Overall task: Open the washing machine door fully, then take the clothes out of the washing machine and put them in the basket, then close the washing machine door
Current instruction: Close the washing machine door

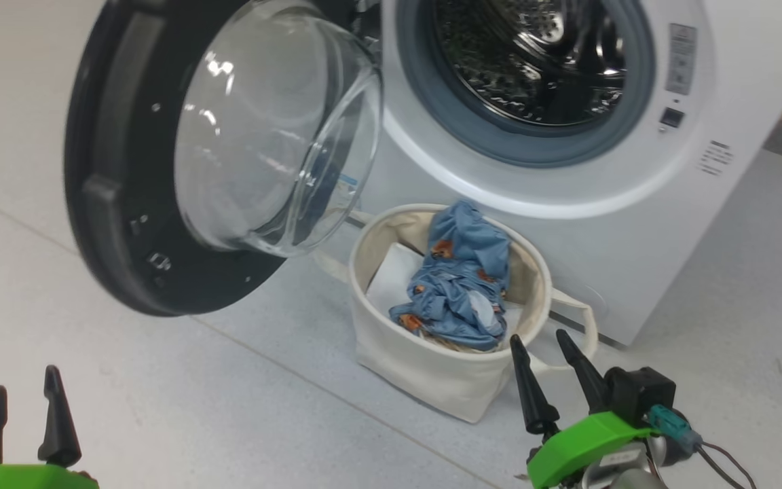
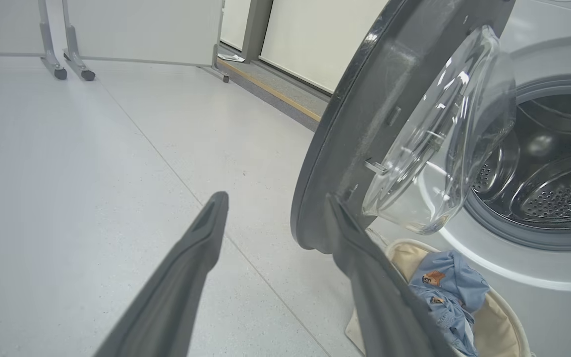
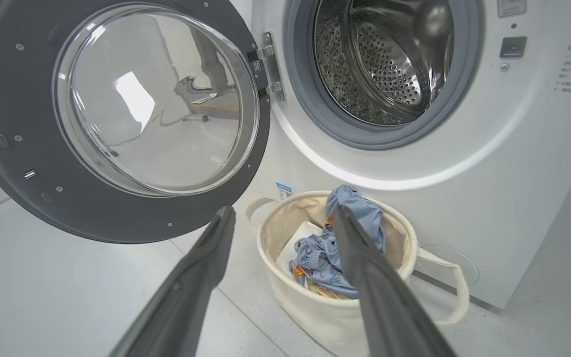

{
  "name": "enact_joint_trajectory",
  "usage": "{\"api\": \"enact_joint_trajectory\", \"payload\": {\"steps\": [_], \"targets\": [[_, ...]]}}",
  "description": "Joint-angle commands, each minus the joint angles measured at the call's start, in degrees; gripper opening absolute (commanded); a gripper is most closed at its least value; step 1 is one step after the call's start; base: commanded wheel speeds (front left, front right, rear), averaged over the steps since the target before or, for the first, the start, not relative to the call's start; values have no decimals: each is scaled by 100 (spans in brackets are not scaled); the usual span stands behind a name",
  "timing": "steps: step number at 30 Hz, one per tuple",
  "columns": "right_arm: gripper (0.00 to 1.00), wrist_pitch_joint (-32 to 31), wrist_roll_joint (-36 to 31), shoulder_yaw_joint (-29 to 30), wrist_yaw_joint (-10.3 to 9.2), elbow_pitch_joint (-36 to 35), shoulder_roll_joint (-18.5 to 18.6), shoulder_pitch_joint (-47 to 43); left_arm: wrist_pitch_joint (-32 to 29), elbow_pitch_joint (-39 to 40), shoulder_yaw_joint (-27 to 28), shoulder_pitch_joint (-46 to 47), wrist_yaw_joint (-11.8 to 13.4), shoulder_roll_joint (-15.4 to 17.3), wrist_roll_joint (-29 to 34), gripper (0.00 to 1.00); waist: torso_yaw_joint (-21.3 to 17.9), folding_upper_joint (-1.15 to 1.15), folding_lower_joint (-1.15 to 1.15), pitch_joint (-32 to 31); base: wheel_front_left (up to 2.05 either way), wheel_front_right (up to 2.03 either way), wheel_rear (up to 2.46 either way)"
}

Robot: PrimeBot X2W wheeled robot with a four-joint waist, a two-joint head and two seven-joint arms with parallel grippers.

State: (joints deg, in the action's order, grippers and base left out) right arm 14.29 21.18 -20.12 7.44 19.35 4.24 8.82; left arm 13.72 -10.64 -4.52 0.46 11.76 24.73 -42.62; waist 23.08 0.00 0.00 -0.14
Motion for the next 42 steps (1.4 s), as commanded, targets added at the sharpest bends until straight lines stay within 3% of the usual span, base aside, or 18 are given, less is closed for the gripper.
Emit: {"api": "enact_joint_trajectory", "payload": {"steps": [1, 10, 19, 20, 21, 22, 27, 28, 31, 37, 42], "targets": [[100, 71, -28, -127, 5, -196, -22, 159, 52, 131, 272, 336, 8, 147, -31, 100, 80, 0, 0, 6, 0, 0, 0], [100, 71, 20, -165, 5, -173, -53, 137, 76, 123, 346, 314, -52, 130, -77, 100, 224, 0, 0, -56, 0, 0, 0], [100, 71, -25, -127, 5, -145, -47, 173, 54, 176, 564, 256, -232, 131, -408, 99, 117, 0, 0, 39, 0, 0, 0], [100, 71, -35, -116, 5, -147, -39, 180, 47, 182, 633, 276, -290, 116, -527, 69, 102, 0, 0, 61, 0, 0, 0], [100, 71, -44, -109, 5, -147, -31, 182, 22, 172, 694, 300, -352, 123, -634, 3, 87, 0, 0, 74, 0, 0, 0], [100, 71, -50, -107, 5, -143, -25, 181, -15, 154, 755, 331, -423, 138, -747, 0, 73, 0, 0, 81, 0, 0, 0], [100, 71, -77, -116, 5, -125, 32, 210, -361, -43, 1254, 634, -848, 233, -1637, 0, -13, 0, 0, 167, 0, 0, 0], [100, 71, -82, -121, 5, -117, 67, 214, -634, -201, 1452, 846, -1060, 299, -2095, 0, -30, 0, 0, 185, 0, 0, 0], [100, 71, -81, -91, 5, -92, 126, 183, -1327, -567, 1773, 1323, -1324, 324, -3086, 0, -2, 0, 0, 154, 0, 0, 0], [100, 71, -95, -143, 5, -60, 195, 137, -2632, -1517, 2046, 2319, -1312, 784, -4185, 0, -1, 0, 0, 153, 0, 0, 0], [100, 71, -113, -192, 5, -35, 270, 176, -3400, -2046, 2110, 2942, -1211, 939, -4742, 0, -28, 0, 0, 236, 0, 0, 0]]}}
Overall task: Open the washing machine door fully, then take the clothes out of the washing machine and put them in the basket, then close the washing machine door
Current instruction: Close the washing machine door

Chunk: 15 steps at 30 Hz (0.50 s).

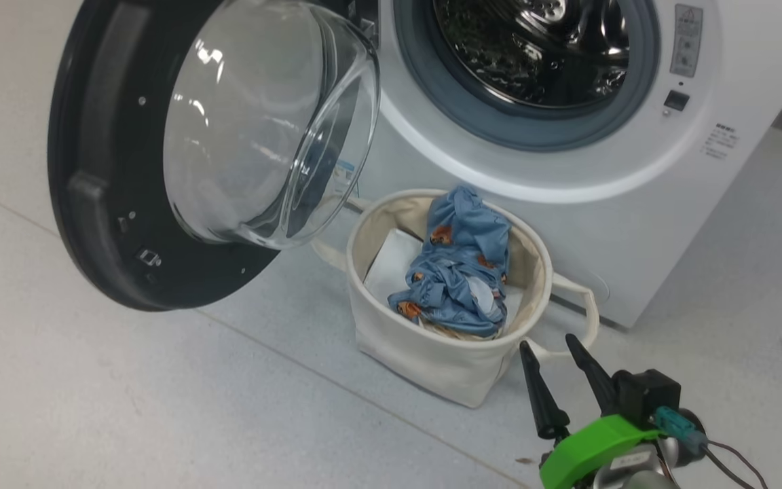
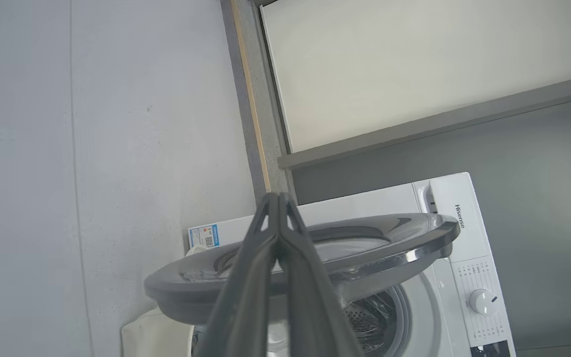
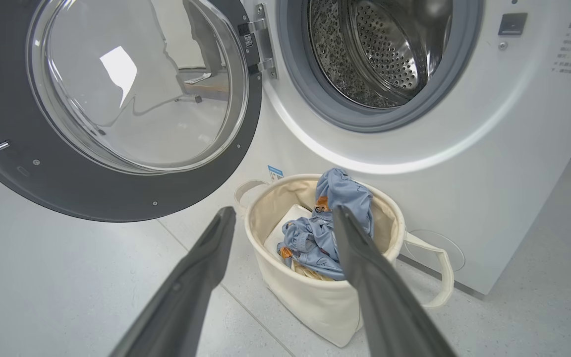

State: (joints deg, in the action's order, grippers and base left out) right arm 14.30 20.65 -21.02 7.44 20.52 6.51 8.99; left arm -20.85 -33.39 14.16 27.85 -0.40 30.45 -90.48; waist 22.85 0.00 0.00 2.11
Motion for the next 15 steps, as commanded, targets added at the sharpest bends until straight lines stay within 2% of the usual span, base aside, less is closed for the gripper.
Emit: {"api": "enact_joint_trajectory", "payload": {"steps": [1, 6, 11, 15], "targets": [[100, 70, -67, -109, 5, -149, 67, 177, -99, 105, 259, 340, 37, 390, -72, 0, -10, 0, 0, 45, 0, 0, 0], [100, 54, -107, -139, 5, -147, 226, 268, -630, -544, 224, 923, 172, 502, -354, 0, -57, 0, 0, 240, 0, 0, 0], [100, -64, -178, -138, 5, -271, 391, 374, -676, -1162, 97, 1388, 75, 609, -254, 0, -168, 0, 0, 473, 0, 0, 0], [100, -168, -220, -106, 5, -436, 502, 425, -630, -1596, 148, 1742, -115, 651, -291, 0, -331, 0, 0, 652, 0, 0, 0]]}}
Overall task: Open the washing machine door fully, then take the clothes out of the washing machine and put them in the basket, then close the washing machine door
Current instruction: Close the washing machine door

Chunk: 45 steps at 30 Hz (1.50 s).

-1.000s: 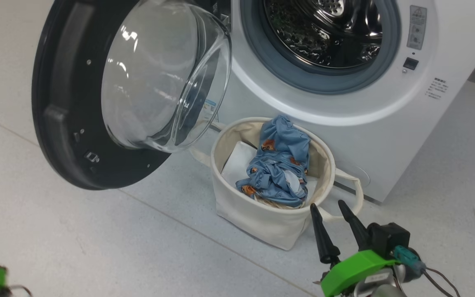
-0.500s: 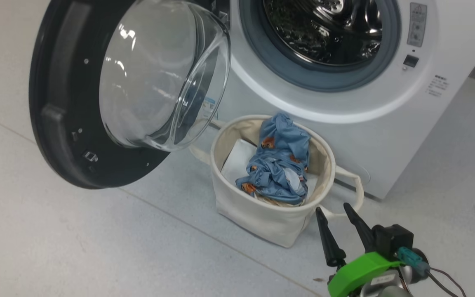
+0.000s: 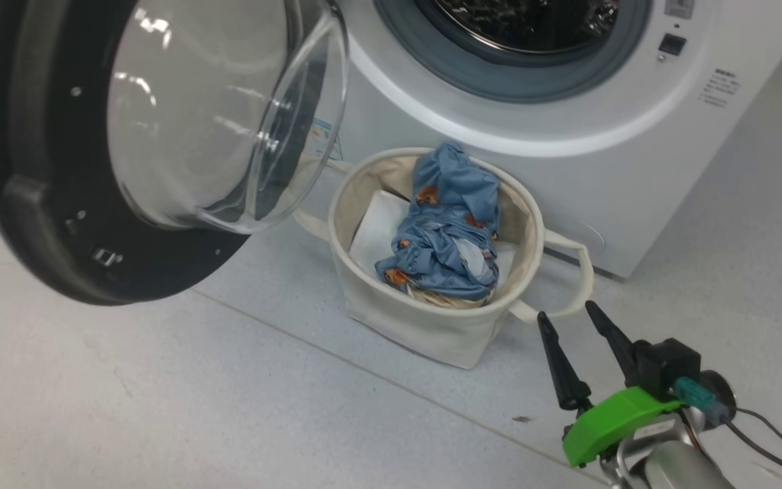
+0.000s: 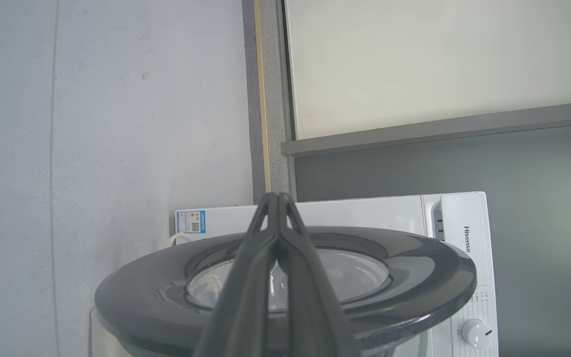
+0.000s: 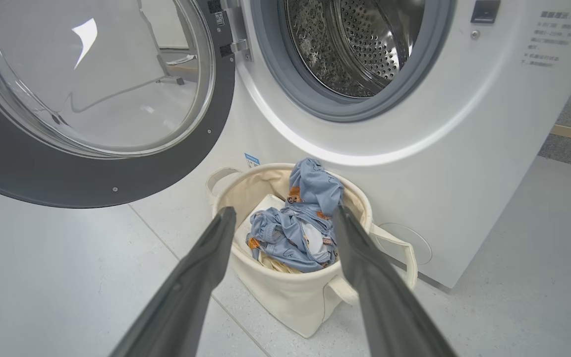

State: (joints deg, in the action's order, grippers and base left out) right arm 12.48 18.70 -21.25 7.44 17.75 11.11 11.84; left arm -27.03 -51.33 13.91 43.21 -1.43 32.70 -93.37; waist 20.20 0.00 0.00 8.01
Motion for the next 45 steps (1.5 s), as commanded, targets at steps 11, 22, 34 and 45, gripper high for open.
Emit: {"api": "enact_joint_trajectory", "payload": {"steps": [11, 22, 34, 45], "targets": [[100, -201, -137, 87, 5, -541, 192, 147, 163, -485, 89, 836, -527, 250, 87, 0, -389, 0, 0, 407, 0, 0, 0], [100, -181, -108, 88, 5, -510, 150, 126, -521, -56, -272, 828, -603, -255, 144, 0, -348, 0, 0, 263, 0, 0, 0], [100, -89, -12, -9, 5, -342, 51, 98, -903, 990, -728, 230, -604, -960, 278, 0, -288, 0, 0, -59, 0, 0, 0], [100, 92, 109, -53, 5, -47, -153, -30, -872, 1843, -1220, -479, -574, -1854, 435, 0, -546, 0, 0, -566, 0, 0, 0]]}}
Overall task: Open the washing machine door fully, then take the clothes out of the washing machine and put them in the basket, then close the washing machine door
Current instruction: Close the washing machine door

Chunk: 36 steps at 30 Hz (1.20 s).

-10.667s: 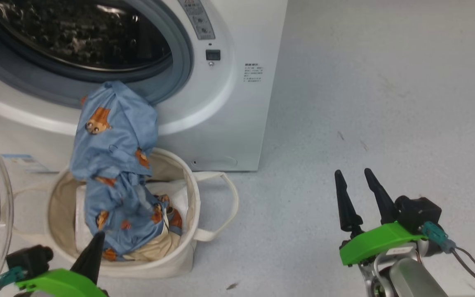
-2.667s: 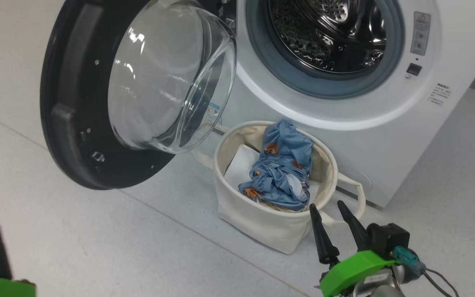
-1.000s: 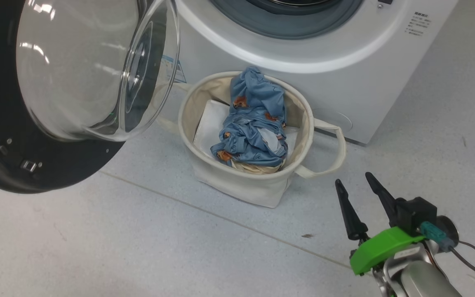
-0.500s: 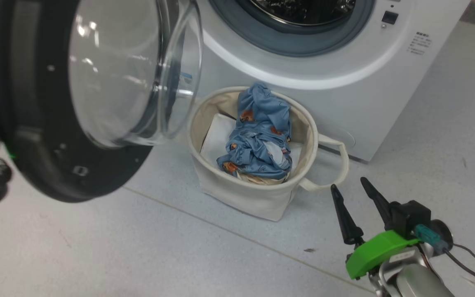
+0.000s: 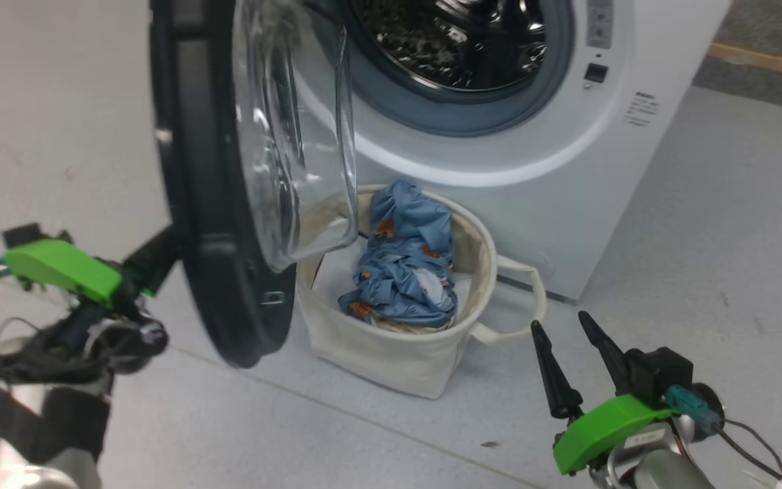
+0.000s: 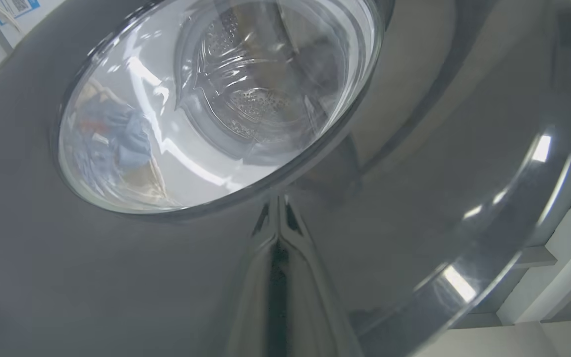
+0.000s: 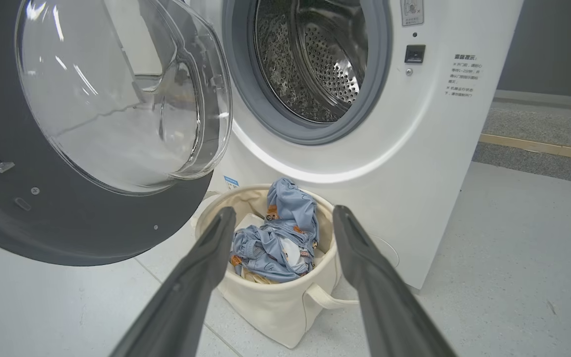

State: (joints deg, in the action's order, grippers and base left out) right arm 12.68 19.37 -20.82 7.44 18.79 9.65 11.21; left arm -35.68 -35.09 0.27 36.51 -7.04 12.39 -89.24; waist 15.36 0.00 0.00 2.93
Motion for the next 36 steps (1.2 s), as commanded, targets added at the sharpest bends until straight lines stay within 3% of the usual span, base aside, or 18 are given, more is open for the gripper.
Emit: {"api": "enact_joint_trajectory", "payload": {"steps": [1, 10, 19, 27, 36], "targets": [[100, 86, 50, -97, 5, -127, -25, 26, 9, 268, 107, 146, 7, 116, 42, 0, -101, 0, 0, -96, 0, 0, 0], [100, 183, 89, -38, 5, 5, -124, -41, 282, 455, -2, -162, 105, -230, 157, 0, -614, 0, 0, -252, 0, 0, 0], [100, 220, 43, 63, 5, -3, -149, -17, 412, 373, -40, -126, 62, -476, 150, 0, -1368, 0, 0, -203, 0, 0, 0], [100, 229, 24, 96, 5, -51, -197, 58, 731, 118, 66, -8, -16, -425, 255, 0, -2129, 0, 0, -73, 0, 0, 0], [100, 230, 10, 255, 5, -167, -262, 101, 899, 6, 179, 283, -41, -356, 243, 0, -2571, 0, 0, 133, 0, 0, 0]]}}
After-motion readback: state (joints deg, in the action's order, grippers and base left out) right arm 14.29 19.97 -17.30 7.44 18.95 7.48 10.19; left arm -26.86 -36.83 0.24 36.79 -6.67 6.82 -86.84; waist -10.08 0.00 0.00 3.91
